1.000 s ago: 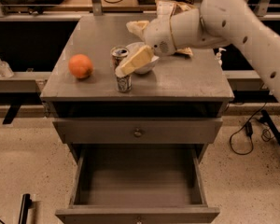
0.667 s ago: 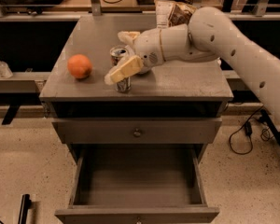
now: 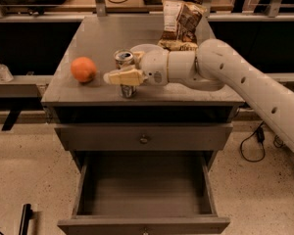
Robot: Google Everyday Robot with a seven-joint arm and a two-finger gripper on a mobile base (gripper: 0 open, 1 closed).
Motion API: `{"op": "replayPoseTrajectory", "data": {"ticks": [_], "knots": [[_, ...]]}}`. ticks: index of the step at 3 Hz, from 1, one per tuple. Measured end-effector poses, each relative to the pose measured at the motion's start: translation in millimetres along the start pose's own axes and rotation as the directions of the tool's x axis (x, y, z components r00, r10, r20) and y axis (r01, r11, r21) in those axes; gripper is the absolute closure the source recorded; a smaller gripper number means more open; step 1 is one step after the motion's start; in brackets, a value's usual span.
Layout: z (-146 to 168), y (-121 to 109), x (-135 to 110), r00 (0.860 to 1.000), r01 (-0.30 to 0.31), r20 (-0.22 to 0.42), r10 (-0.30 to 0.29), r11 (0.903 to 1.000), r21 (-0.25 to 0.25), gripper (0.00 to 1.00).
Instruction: Place redbull can into middle drawer
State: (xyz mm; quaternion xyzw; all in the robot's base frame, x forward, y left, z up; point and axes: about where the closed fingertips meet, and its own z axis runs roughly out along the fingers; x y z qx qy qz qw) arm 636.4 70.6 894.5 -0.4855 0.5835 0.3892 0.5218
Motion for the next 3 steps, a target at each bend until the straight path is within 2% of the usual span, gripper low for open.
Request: {"op": "replayPoseTrajectory", "data": {"ticks": [1,2,3], "knots": [[-2,-1,-6,0.988,-0.023,0.151,0.024,0.9997,-0.01,0.64],[-15,11,-31,0.966,0.03,0.257,-0.015,0.998,-0.055,0.88],[-30,50,-25,0.981,0.071,0.19,-0.041,0.9862,-0.15,1.0]]}}
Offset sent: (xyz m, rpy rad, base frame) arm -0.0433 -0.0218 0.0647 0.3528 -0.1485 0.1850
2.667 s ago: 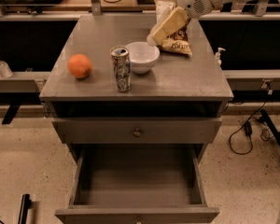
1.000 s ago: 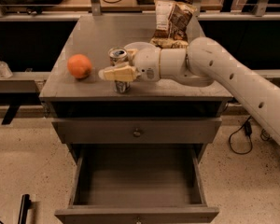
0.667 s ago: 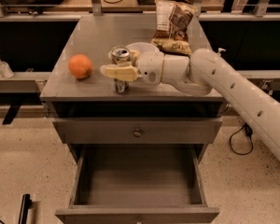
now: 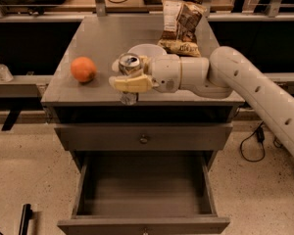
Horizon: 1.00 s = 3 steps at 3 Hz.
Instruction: Place redbull can into middle drawer
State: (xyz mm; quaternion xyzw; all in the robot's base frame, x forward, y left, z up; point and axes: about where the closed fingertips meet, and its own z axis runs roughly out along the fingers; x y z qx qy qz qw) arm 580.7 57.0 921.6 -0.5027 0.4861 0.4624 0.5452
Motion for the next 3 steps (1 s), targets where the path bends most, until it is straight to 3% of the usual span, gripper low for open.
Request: {"op": "replayPoseTrajectory", "data": {"ticks": [1,2,3], "knots": [[-46,55,22,0.966,-0.07,-0.252,0.066,0.9975,-0.01,1.0],[-105,100,56,0.9,-0.14,-0.414,0.14,0.9896,0.03,1.0],[-113,104,63,0.891,-0.149,-0.429,0.151,0.9881,0.037,1.0]]}}
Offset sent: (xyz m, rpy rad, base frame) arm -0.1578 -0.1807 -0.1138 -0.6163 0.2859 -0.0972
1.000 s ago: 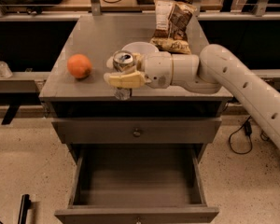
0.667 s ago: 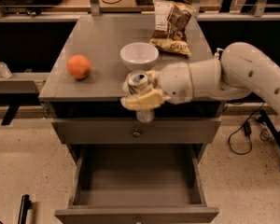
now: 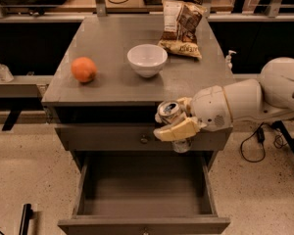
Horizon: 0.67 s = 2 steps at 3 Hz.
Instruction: Place redbull can into middle drawer
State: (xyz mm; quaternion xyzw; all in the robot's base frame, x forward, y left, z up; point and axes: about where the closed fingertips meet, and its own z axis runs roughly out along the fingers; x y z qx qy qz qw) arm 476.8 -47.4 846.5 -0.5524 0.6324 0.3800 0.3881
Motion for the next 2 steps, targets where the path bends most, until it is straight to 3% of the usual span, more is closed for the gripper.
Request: {"op": "replayPoseTrajectory", "data": {"ticks": [1,2], "knots": [[5,-12,15,1.0,-0.019,0.0,0.019,0.9997,0.017,1.0],[21,-13,64,0.997,-0.051,0.063,0.048,0.9972,0.055,1.0]]}}
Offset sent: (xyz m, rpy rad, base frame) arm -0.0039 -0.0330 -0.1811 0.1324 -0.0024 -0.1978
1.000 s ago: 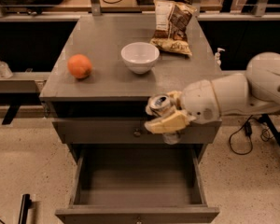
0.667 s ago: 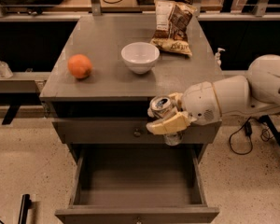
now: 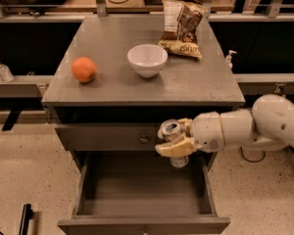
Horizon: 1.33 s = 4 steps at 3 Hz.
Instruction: Place redbull can into middle drawer
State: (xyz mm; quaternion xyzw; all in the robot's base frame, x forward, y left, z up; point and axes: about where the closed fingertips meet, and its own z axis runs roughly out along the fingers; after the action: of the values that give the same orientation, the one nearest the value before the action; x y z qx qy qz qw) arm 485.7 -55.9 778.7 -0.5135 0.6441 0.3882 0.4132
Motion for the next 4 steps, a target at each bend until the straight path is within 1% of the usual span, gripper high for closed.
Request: {"op": "replayPoseTrajectory", "data": {"ticks": [1,2,3,4], "knots": [[5,6,74,0.998,0.001,0.062,-0.005,0.9976,0.069,1.0],[0,8,125,0.994,0.038,0.094,-0.048,0.994,0.102,1.0],[0,8,125,0.994,0.039,0.094,-0.049,0.9941,0.101,1.0],[11,2,140,0.989,0.026,0.143,-0.035,0.9975,0.065,1.0]]}}
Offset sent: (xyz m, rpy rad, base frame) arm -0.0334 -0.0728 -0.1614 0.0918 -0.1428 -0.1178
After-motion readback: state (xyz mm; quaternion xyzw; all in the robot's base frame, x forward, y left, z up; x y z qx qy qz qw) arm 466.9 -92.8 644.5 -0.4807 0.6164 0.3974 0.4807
